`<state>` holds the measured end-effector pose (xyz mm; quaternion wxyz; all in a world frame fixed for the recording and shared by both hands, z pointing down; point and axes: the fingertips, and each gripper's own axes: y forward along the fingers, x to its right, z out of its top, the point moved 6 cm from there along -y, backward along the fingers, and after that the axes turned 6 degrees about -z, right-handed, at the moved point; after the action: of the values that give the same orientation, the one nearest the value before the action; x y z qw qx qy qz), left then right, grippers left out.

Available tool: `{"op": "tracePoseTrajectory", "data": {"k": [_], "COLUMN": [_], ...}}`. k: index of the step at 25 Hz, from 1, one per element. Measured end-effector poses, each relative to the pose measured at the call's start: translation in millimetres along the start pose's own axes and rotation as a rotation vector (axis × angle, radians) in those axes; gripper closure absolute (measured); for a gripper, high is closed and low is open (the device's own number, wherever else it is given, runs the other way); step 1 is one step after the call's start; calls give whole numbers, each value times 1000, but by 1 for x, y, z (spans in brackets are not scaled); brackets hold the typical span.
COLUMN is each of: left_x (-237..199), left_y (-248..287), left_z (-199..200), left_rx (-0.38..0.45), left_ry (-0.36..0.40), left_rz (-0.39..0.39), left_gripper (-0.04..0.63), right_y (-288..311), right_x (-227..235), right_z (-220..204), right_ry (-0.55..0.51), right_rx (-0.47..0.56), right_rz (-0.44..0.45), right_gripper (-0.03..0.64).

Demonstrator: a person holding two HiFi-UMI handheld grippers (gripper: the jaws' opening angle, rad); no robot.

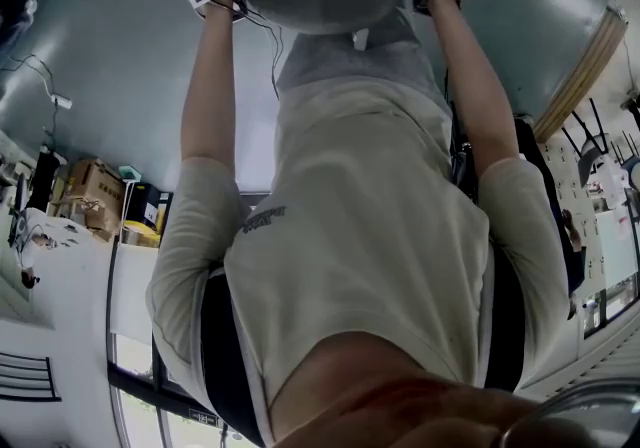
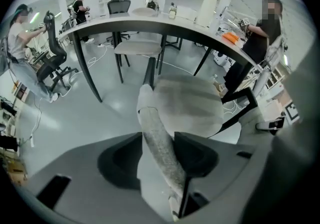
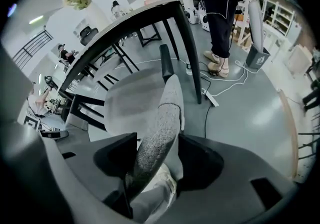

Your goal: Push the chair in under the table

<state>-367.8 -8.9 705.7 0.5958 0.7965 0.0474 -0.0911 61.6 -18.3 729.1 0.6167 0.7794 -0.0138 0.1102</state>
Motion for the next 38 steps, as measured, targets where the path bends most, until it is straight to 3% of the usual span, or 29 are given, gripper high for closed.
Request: {"op": "tracePoseTrajectory", "data": {"k": [3, 9, 16, 30, 38], "left_x": [-4, -3, 2, -14, -11], "left_y": [7, 26, 29, 33, 35], "left_z": [4, -3, -4, 4, 11], "left_rx": [-42, -98, -115, -72, -4], "left_ry": [18, -60, -15, -52, -73], "left_rz": [-16, -112, -97, -71, -63], "left_gripper": [372, 370, 377, 436, 453], "right_y": [5, 8, 14, 19, 23], "right_x": [-3, -1, -4, -14, -11], "right_z": [-1, -6, -6, 0, 15], "right_ry": [8, -3, -32, -27, -54], "right_rx": [-7, -7, -3, 29, 69], "right_rz": [2, -8, 4, -65, -95], "right_gripper": [353, 359, 379, 446, 459]}}
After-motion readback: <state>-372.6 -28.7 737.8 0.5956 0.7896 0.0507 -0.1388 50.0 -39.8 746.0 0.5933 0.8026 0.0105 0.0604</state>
